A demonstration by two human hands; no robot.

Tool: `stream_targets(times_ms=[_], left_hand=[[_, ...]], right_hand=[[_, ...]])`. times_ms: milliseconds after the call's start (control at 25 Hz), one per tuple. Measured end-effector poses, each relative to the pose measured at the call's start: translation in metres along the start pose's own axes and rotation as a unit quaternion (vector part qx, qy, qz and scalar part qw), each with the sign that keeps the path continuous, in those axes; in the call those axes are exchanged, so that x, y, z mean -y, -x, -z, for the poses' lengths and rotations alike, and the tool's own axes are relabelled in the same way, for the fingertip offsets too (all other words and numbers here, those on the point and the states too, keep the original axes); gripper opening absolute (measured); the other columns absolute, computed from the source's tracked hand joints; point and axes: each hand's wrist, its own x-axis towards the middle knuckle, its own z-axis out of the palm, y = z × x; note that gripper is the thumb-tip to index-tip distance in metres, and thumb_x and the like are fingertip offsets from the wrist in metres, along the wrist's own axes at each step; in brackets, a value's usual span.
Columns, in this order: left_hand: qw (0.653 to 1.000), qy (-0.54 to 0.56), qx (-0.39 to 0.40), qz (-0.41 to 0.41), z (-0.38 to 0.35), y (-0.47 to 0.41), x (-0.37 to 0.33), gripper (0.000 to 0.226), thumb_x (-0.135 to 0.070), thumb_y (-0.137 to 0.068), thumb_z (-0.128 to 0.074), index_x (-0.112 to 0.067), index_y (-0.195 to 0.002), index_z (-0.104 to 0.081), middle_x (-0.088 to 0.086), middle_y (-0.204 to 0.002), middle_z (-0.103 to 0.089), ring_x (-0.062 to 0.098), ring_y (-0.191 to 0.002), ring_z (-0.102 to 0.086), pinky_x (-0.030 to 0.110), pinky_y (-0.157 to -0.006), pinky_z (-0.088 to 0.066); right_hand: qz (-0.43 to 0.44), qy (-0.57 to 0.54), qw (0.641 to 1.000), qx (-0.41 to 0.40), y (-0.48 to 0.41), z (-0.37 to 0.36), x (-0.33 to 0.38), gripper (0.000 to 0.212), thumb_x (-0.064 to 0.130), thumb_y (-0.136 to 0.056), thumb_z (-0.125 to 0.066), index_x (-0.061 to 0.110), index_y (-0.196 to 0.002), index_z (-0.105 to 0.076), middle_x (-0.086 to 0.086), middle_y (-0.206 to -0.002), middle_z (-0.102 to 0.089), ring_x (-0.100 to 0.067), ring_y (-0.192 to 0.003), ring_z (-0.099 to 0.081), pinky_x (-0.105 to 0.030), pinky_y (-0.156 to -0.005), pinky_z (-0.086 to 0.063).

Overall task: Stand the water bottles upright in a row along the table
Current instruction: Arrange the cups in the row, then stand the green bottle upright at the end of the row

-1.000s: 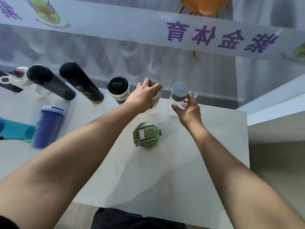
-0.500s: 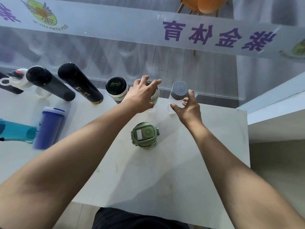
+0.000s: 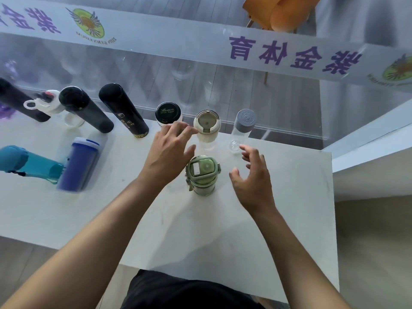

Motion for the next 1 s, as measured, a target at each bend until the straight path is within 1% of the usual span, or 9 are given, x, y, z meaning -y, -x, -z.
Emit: stream_targets(times_ms=[120,200,320,400,480,600,640,800,1000], left_hand=[[1.000,-0.013,-0.004,0.020,0.002,0.030,0.010,0.035,-0.024,-0.088,-0.066,-0.021,-0.123,-0.061,0.004,-0.125,-0.058,0.033,-0.108,-0.054,0.047,-0.092,-0.045],[0.999,-0.016,0.005,0.037,0.001,0.050,0.013,0.035,-0.023,-0.088,-0.067,-0.021,-0.123,-0.061,0.006,-0.126,-0.059,0.033,-0.111,-0.054,0.046,-0.092,-0.045],[0.998,-0.015,0.030,0.053,-0.005,0.078,0.013,0.037,-0.024,-0.089,-0.066,-0.023,-0.126,-0.060,0.005,-0.129,-0.058,0.030,-0.114,-0.053,0.044,-0.092,-0.044],[0.998,-0.014,0.040,0.055,-0.009,0.090,0.012,0.038,-0.025,-0.089,-0.065,-0.025,-0.127,-0.059,0.003,-0.129,-0.058,0.029,-0.113,-0.053,0.044,-0.092,-0.045],[0.998,-0.009,0.051,0.044,-0.013,0.096,0.006,0.038,-0.027,-0.090,-0.065,-0.026,-0.127,-0.058,0.002,-0.129,-0.057,0.029,-0.113,-0.053,0.043,-0.091,-0.045],[0.998,0.000,0.055,0.024,-0.020,0.096,-0.005,0.036,-0.028,-0.090,-0.064,-0.026,-0.126,-0.058,0.001,-0.128,-0.057,0.028,-0.112,-0.054,0.042,-0.091,-0.045],[0.998,0.002,0.055,0.016,-0.023,0.095,-0.009,0.036,-0.028,-0.090,-0.064,-0.025,-0.126,-0.059,0.001,-0.127,-0.057,0.029,-0.112,-0.054,0.042,-0.091,-0.045],[0.998,0.008,0.057,-0.011,-0.031,0.086,-0.025,0.036,-0.029,-0.091,-0.064,-0.025,-0.126,-0.059,0.001,-0.128,-0.057,0.029,-0.114,-0.054,0.043,-0.093,-0.045],[0.998,0.016,0.060,-0.023,-0.035,0.080,-0.033,0.036,-0.028,-0.090,-0.065,-0.026,-0.126,-0.058,-0.001,-0.126,-0.057,0.029,-0.113,-0.054,0.042,-0.095,-0.044]], right_hand=[[0.083,-0.013,0.995,0.054,0.017,-0.003,0.027,0.058,0.029,-0.086,-0.070,0.021,-0.139,-0.048,0.003,-0.132,-0.053,-0.013,-0.124,-0.051,-0.039,-0.106,-0.045],[0.104,0.008,0.988,0.109,0.022,-0.010,0.039,0.072,0.047,-0.082,-0.074,0.026,-0.143,-0.043,0.006,-0.138,-0.048,-0.011,-0.128,-0.048,-0.041,-0.106,-0.045],[0.099,0.045,0.983,0.145,0.024,-0.027,0.047,0.084,0.050,-0.075,-0.078,0.034,-0.146,-0.035,0.006,-0.133,-0.047,-0.015,-0.118,-0.052,-0.044,-0.098,-0.050],[0.084,0.043,0.988,0.122,0.022,-0.031,0.048,0.077,0.040,-0.075,-0.080,0.033,-0.140,-0.040,0.003,-0.125,-0.049,-0.018,-0.108,-0.055,-0.041,-0.090,-0.054],[0.063,0.033,0.993,0.091,0.021,-0.023,0.043,0.072,0.037,-0.075,-0.081,0.031,-0.135,-0.043,0.004,-0.120,-0.049,-0.016,-0.104,-0.056,-0.033,-0.090,-0.054],[0.012,0.011,0.999,0.047,0.020,0.004,0.025,0.070,0.036,-0.073,-0.083,0.033,-0.132,-0.044,0.008,-0.120,-0.052,-0.007,-0.103,-0.054,-0.015,-0.088,-0.045],[-0.007,0.006,1.000,0.027,0.017,0.014,0.017,0.070,0.036,-0.072,-0.084,0.032,-0.130,-0.044,0.009,-0.119,-0.054,-0.007,-0.103,-0.055,-0.013,-0.087,-0.043],[-0.058,0.029,0.996,-0.054,-0.013,0.052,-0.011,0.071,0.039,-0.070,-0.085,0.025,-0.127,-0.046,0.006,-0.119,-0.059,-0.013,-0.104,-0.058,-0.021,-0.088,-0.044],[-0.055,0.075,0.993,-0.078,-0.057,0.076,-0.024,0.069,0.037,-0.070,-0.084,0.022,-0.126,-0.045,0.002,-0.120,-0.055,-0.013,-0.098,-0.053,-0.023,-0.080,-0.040]])
